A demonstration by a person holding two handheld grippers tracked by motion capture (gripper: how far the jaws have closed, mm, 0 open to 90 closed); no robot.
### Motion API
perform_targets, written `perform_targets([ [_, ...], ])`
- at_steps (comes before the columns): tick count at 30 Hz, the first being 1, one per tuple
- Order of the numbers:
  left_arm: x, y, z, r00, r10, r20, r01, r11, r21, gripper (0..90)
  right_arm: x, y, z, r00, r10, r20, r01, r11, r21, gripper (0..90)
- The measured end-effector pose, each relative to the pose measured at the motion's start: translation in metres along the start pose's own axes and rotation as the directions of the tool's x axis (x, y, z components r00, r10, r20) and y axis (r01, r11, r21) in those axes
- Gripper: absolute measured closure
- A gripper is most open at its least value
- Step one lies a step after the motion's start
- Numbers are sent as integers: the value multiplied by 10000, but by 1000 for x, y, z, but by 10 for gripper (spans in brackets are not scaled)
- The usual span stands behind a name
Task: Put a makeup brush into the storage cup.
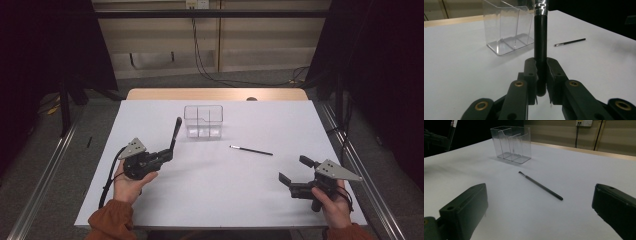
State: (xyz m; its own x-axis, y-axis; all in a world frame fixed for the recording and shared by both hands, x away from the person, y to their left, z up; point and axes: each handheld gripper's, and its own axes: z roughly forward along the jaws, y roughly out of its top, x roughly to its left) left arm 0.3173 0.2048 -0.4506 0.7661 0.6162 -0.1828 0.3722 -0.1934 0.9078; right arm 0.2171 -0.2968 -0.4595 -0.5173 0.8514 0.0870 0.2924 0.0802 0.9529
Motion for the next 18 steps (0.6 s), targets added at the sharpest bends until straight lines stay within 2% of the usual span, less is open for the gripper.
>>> perform_targets([
  [7,-3,2,1,10000,29,34,-29,9998,-207,796,1,5,4,10000,-1,-62,1,10000,-52,2],
  [14,-9,5,5,9997,97,237,-90,9996,-278,796,5,13,9,9986,-25,-519,13,9997,-236,2],
  [18,-14,5,8,9998,154,91,-152,9997,-214,796,11,19,16,9966,-5,-827,-26,9993,-379,8],
])
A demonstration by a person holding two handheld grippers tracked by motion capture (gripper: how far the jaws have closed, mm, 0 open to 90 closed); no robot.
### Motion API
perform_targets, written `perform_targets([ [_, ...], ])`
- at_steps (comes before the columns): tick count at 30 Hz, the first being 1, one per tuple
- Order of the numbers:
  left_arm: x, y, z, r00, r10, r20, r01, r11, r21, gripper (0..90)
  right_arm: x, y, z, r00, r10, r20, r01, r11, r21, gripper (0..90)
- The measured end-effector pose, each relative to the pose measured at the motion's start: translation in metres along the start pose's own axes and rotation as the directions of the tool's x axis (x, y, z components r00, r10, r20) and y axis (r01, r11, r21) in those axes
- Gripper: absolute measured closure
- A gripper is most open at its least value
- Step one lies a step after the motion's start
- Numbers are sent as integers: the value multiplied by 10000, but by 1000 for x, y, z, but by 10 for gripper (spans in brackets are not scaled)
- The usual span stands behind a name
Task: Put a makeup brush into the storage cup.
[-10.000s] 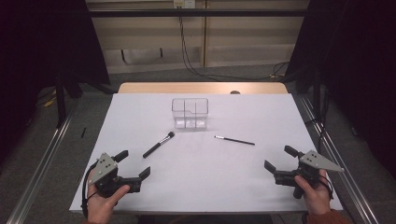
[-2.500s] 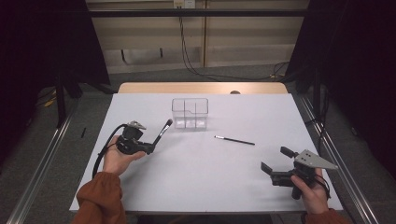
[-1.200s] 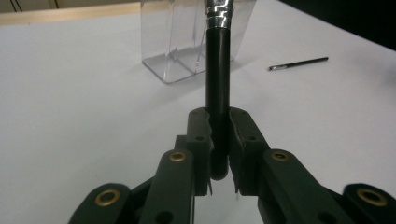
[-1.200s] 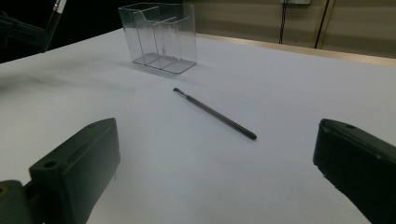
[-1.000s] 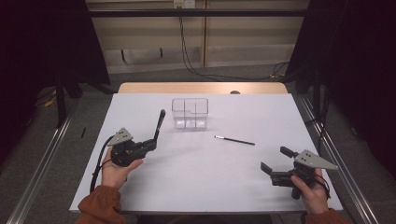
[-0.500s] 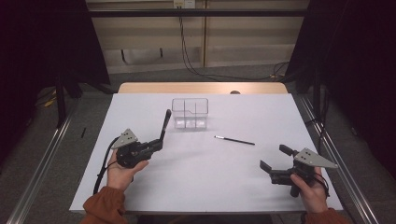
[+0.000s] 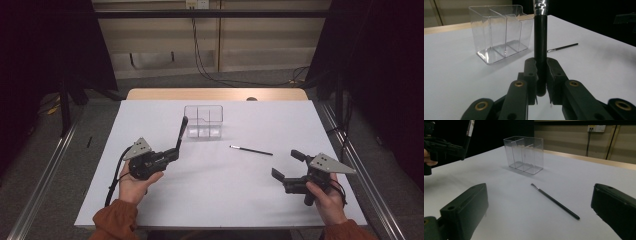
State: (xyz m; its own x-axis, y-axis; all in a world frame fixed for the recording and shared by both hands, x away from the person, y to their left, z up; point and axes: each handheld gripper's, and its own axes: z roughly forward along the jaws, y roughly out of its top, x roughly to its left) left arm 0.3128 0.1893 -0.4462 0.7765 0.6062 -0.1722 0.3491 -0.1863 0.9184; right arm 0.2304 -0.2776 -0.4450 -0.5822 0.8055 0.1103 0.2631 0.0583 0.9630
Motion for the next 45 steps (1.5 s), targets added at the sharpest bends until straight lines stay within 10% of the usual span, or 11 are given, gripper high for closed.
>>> perform_targets([
  [17,-20,4,12,9974,205,694,-203,9998,-35,796,20,30,34,9866,-244,-1610,227,9997,-123,0],
  [45,-50,21,56,9888,466,1419,-439,9988,-220,796,48,57,90,9537,-639,-2939,667,9978,-6,0],
])
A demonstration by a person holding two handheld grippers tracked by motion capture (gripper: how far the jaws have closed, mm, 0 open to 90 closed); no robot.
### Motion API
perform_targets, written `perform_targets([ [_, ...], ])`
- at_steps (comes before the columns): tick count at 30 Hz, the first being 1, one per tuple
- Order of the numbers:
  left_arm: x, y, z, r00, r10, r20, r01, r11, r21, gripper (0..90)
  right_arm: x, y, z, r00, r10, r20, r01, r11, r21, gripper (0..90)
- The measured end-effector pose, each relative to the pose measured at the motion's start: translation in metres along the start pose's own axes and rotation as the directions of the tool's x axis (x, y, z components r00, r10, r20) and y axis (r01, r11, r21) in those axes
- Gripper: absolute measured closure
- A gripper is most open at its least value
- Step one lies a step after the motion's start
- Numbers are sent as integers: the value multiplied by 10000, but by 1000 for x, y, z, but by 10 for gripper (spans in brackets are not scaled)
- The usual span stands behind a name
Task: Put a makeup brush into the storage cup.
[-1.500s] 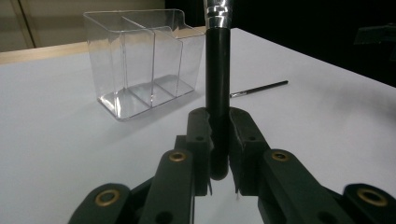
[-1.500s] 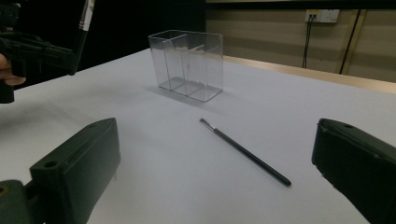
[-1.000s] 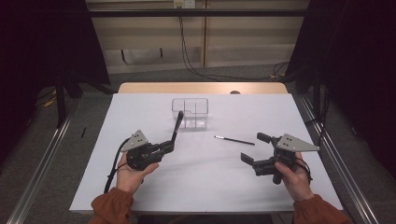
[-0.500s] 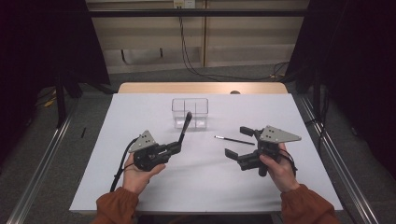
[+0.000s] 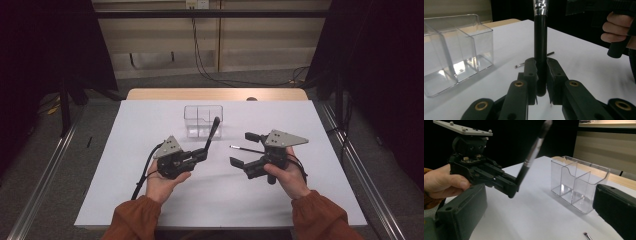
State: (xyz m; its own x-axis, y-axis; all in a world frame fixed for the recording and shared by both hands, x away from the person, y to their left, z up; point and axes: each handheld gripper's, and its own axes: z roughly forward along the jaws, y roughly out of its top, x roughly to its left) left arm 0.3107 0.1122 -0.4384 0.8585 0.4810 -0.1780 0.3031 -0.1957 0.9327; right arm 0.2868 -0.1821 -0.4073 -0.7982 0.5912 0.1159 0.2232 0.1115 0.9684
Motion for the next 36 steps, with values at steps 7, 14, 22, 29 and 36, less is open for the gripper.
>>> perform_targets([
  [7,-10,-2,15,9996,109,255,-108,9999,-32,797,0,7,12,9999,129,-114,-130,9999,-38,0],
  [14,-12,-4,18,9994,115,340,-117,9999,43,796,0,6,25,9995,292,-151,-290,9995,126,17],
  [22,-14,-6,21,9986,139,515,-149,9997,193,797,-3,6,33,9986,506,-131,-503,9985,226,129],
  [29,-14,-7,22,9986,215,488,-226,9995,207,796,-7,5,29,9970,757,-162,-755,9971,118,331],
  [36,-15,-7,20,9981,293,540,-308,9992,268,796,-8,1,28,9936,1080,-341,-1066,9935,398,567],
])
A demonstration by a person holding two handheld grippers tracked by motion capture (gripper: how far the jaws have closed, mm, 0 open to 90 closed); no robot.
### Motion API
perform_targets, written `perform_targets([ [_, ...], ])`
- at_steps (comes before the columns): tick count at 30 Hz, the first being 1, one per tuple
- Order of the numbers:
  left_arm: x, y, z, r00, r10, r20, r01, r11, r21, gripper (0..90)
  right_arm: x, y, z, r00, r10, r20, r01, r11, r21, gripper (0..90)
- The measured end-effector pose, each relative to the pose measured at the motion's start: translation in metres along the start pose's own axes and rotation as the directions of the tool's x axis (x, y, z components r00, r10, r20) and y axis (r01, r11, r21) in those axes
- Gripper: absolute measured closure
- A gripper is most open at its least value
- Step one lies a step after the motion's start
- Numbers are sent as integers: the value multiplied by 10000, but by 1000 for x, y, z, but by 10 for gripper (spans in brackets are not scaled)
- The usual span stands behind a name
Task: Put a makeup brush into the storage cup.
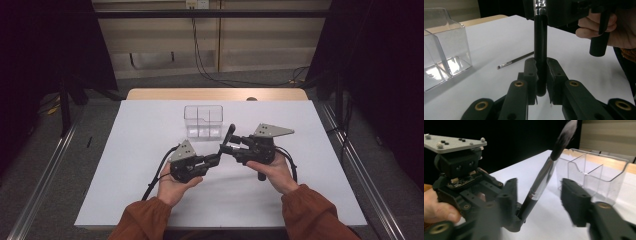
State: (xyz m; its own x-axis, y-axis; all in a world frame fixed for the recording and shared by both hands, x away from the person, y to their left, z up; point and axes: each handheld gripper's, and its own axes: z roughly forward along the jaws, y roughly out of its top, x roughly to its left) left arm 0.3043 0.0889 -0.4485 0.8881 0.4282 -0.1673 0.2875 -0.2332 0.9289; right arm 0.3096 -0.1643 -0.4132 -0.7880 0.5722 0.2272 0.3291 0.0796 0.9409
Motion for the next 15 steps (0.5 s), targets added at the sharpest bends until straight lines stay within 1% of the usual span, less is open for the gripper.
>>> perform_targets([
  [1,0,0,0,10000,34,-38,-34,10000,75,796,0,0,0,10000,33,-32,-33,10000,-26,585],
  [3,-1,-2,3,10000,20,43,-20,10000,89,796,0,1,-1,9999,38,-132,-39,10000,-77,648],
  [4,-1,-2,3,10000,36,51,-36,9999,133,796,0,1,-1,9998,56,-174,-58,10000,-76,665],
  [6,-2,-3,5,9999,46,91,-48,9999,157,796,0,0,-1,9999,13,-146,-14,10000,-52,730],
  [8,-2,-4,6,10000,50,77,-52,9998,205,796,-1,0,-1,10000,62,-50,-62,10000,30,734],
  [9,-2,-4,7,9999,94,51,-96,9995,292,795,-1,0,0,9999,83,-120,-82,9999,74,743],
  [15,-2,-7,9,9998,159,128,-163,9992,377,793,3,-1,2,9988,50,-495,-37,9996,263,783],
])
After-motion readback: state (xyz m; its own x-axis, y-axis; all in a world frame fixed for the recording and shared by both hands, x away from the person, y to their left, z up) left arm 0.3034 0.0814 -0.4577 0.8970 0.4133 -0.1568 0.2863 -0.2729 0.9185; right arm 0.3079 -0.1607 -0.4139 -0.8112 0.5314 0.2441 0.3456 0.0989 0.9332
